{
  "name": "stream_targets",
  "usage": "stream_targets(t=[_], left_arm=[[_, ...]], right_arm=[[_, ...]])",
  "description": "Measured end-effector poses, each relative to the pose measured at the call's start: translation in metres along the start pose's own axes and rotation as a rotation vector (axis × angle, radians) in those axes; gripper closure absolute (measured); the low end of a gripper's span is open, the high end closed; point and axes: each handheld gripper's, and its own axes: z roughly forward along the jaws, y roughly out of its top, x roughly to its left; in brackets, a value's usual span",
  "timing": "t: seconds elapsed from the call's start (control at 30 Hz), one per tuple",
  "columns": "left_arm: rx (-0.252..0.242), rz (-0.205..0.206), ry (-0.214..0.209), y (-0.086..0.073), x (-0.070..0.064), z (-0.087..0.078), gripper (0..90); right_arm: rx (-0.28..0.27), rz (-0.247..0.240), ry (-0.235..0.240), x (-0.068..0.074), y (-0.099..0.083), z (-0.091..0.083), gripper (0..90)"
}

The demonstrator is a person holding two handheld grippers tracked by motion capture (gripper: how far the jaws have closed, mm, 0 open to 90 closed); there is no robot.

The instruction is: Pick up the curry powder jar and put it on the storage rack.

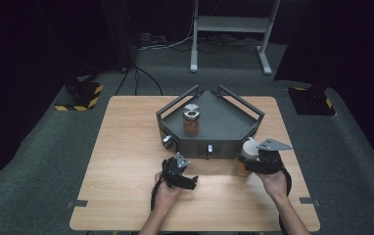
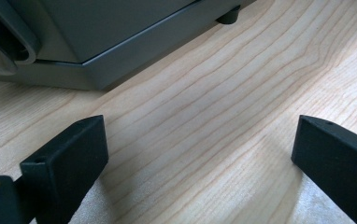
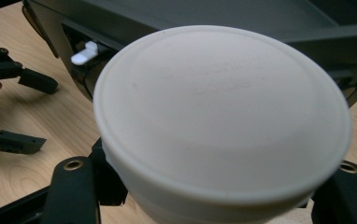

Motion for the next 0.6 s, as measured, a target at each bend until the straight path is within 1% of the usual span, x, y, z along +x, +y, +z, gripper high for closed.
stream_targets(t=[0.17,0.3,0.37,0.43,0.53,0.6], left_arm=[[0.0,-0.002,0.0,0.0,0.0,0.0,3.8],[0.0,-0.002,0.0,0.0,0.0,0.0,3.8],[0.0,-0.002,0.0,0.0,0.0,0.0,3.8],[0.0,-0.001,-0.001,0.0,0.0,0.0,3.8],[0.0,-0.001,-0.001,0.0,0.0,0.0,3.8],[0.0,-0.001,0.0,0.0,0.0,0.0,3.9]], right_arm=[[-0.014,-0.022,0.022,-0.002,0.009,-0.011,35.3],[-0.026,-0.017,0.045,-0.007,0.016,-0.018,35.3],[-0.03,-0.019,0.049,-0.007,0.017,-0.02,35.3],[-0.038,-0.025,0.059,-0.01,0.024,-0.026,35.3],[-0.043,-0.025,0.065,-0.011,0.028,-0.03,35.4],[-0.052,-0.034,0.072,-0.013,0.035,-0.036,35.4]])
